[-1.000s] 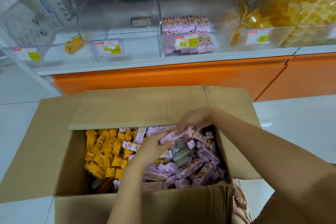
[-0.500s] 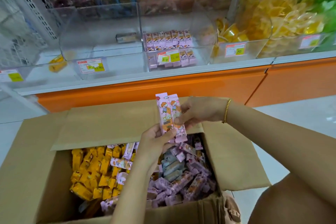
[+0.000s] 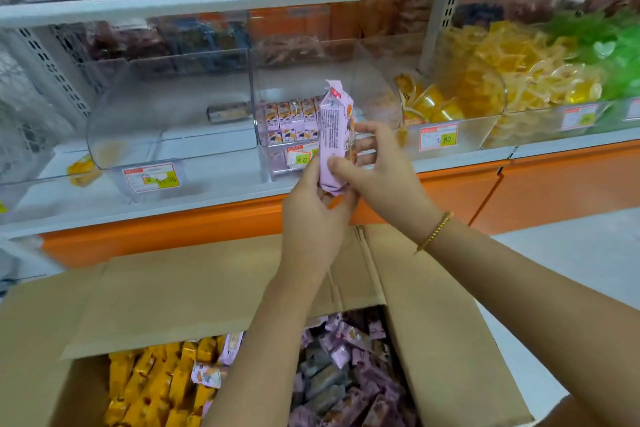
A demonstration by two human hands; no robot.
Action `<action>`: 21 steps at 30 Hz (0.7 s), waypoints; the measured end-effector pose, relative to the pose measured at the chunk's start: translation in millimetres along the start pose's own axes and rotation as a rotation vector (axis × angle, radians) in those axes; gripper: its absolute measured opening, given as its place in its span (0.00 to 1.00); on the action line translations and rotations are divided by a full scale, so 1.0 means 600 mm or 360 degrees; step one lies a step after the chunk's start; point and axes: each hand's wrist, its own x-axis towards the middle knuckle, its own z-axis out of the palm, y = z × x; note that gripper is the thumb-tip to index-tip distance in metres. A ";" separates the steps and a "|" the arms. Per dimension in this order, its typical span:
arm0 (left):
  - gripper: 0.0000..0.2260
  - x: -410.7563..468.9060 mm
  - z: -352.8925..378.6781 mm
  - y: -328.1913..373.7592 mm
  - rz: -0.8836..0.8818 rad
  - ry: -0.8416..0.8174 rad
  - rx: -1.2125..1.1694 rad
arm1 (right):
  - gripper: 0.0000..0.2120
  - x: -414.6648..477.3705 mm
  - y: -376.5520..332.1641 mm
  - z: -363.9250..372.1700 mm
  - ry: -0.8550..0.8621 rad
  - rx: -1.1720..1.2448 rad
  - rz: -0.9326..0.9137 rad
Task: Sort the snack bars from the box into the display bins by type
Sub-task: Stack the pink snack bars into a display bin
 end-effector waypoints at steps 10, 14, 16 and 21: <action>0.15 0.297 -0.025 -0.047 0.0036 -0.0732 0.1116 | 0.22 0.243 0.003 -0.067 0.0005 -0.1280 0.0008; 0.18 0.371 -0.001 -0.079 0.0022 -0.1232 0.1483 | 0.22 0.290 0.038 -0.031 -0.0004 -0.1681 -0.0039; 0.21 0.388 0.019 -0.089 -0.0002 -0.1426 0.1543 | 0.22 0.298 0.047 -0.023 -0.0043 -0.1885 -0.0032; 0.20 0.406 0.055 -0.103 -0.0009 -0.1769 0.1712 | 0.18 0.299 0.063 -0.014 -0.0167 -0.2196 -0.0097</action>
